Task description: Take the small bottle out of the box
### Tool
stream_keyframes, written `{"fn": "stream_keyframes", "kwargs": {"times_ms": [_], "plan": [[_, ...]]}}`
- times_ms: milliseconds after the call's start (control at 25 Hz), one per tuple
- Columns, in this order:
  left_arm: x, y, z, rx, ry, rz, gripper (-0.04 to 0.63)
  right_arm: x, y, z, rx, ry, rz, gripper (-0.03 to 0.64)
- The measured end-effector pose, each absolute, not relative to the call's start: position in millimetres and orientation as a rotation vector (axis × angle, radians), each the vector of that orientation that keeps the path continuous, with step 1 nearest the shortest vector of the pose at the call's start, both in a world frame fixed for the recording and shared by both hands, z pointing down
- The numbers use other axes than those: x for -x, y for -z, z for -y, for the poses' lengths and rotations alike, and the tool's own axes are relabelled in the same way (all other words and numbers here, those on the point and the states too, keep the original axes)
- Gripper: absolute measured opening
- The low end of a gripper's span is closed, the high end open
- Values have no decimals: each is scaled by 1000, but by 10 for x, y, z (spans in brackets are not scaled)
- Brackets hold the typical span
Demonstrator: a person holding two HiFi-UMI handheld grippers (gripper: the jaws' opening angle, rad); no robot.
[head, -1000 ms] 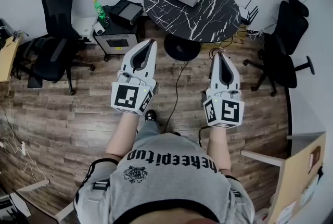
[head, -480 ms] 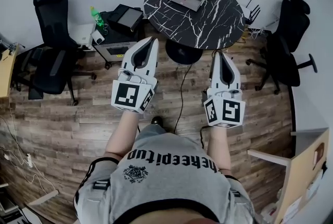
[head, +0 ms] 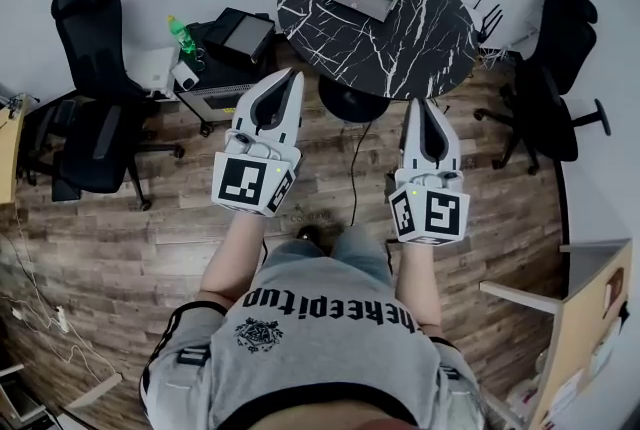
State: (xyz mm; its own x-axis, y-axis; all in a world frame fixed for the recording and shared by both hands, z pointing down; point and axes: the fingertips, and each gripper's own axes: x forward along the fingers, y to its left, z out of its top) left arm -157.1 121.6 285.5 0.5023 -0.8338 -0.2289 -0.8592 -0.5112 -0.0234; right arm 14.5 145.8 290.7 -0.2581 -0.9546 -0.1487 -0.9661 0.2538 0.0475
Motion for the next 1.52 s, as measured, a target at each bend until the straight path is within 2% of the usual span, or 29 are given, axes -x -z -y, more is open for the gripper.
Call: {"fn": "stream_keyframes", "kwargs": {"times_ms": [520,1520], "plan": [[1380,-2897,-449,2609,-272,-1498,3,-338,-2950,-648,1847,-186,-2440,1],[94,-2722,836,2481,-281,-1635,3,-1568,-2772,843,1658,-231,-2551,1]]}}
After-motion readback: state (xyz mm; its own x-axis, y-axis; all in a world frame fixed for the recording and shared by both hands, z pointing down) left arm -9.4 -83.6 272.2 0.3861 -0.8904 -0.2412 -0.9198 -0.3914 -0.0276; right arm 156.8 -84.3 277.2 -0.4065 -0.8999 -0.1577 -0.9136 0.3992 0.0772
